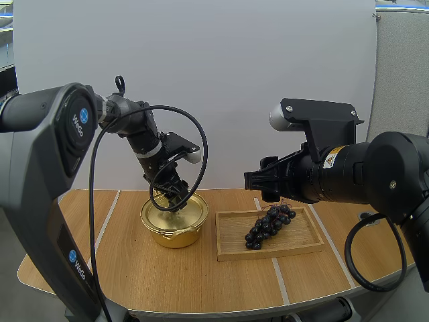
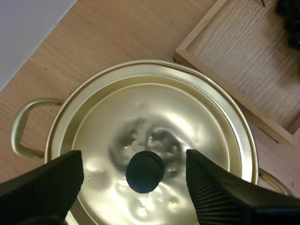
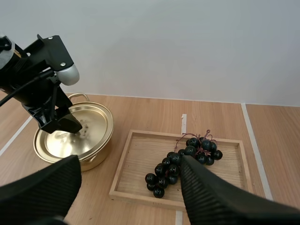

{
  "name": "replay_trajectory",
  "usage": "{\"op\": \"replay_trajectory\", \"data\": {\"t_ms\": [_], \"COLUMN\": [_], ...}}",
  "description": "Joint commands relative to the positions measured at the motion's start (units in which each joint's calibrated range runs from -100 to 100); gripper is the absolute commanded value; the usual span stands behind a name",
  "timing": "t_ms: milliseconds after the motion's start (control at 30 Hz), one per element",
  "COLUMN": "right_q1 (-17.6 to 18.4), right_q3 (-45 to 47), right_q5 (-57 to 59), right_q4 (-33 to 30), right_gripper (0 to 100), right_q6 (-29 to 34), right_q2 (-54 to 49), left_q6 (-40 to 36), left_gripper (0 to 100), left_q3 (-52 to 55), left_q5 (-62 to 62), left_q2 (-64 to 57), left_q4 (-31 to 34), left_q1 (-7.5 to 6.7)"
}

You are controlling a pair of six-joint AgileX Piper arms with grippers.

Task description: Open the pot, put the grape inside, and close it

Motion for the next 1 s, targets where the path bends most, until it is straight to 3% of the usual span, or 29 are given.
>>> {"op": "replay_trajectory", "data": {"t_ms": [0, 400, 433, 467, 567, 600, 967], "right_q1": [-0.19, -0.19, -0.19, -0.19, -0.19, -0.19, -0.19], "right_q3": [-0.35, -0.35, -0.35, -0.35, -0.35, -0.35, -0.35], "right_q5": [-1.25, -1.08, -1.08, -1.08, -1.08, -1.08, -1.08], "right_q4": [0.09, 0.22, 0.22, 0.22, 0.22, 0.22, 0.22], "right_gripper": [100, 100, 100, 100, 100, 100, 100], "right_q6": [0.1, 0.1, 0.1, 0.1, 0.1, 0.1, 0.1], "right_q2": [0.07, 0.07, 0.07, 0.07, 0.07, 0.07, 0.07], "left_q6": [-0.45, -0.45, -0.45, -0.45, -0.45, -0.31, -4.0], "left_gripper": [100, 100, 96, 82, 13, 0, 0], "left_q3": [-0.85, -0.91, -0.91, -0.91, -0.91, -0.91, -6.15], "left_q5": [-0.28, 0.12, 0.48, 1.04, 2.19, 3.12, 12.72], "left_q2": [0.71, 2.96, 2.96, 2.96, 2.96, 2.96, -2.71], "left_q4": [-0.04, -0.04, -0.04, 0.09, 0.45, 0.6, 2.81], "left_q1": [-0.2, -0.2, -0.2, -0.2, -0.2, -0.2, -0.2]}}
